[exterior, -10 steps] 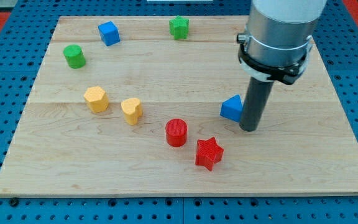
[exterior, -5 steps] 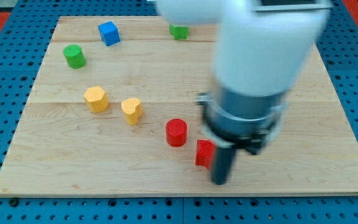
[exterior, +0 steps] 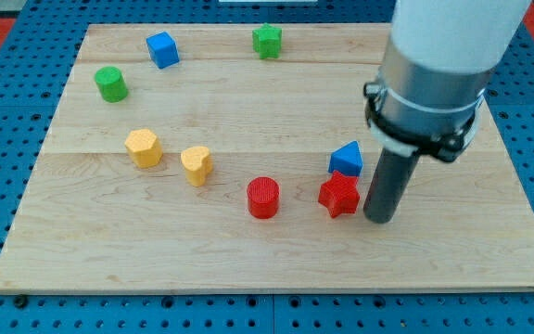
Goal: Move the red star below the blue triangle
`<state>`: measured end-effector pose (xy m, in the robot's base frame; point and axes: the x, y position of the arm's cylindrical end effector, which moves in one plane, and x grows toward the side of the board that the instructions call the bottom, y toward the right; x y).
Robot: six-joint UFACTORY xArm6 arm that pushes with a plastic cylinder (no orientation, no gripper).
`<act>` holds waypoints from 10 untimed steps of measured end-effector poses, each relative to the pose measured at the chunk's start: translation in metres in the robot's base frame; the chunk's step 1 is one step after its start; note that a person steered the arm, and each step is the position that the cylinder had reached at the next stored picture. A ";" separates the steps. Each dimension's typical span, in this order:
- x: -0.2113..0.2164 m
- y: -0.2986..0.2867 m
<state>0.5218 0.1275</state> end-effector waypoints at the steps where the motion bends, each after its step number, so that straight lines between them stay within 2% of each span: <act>1: -0.031 -0.014; 2: -0.035 -0.037; 3: -0.053 -0.038; 4: -0.054 -0.028; 5: -0.013 0.058; 6: 0.065 0.019; 7: 0.074 -0.070; 10: 0.030 -0.072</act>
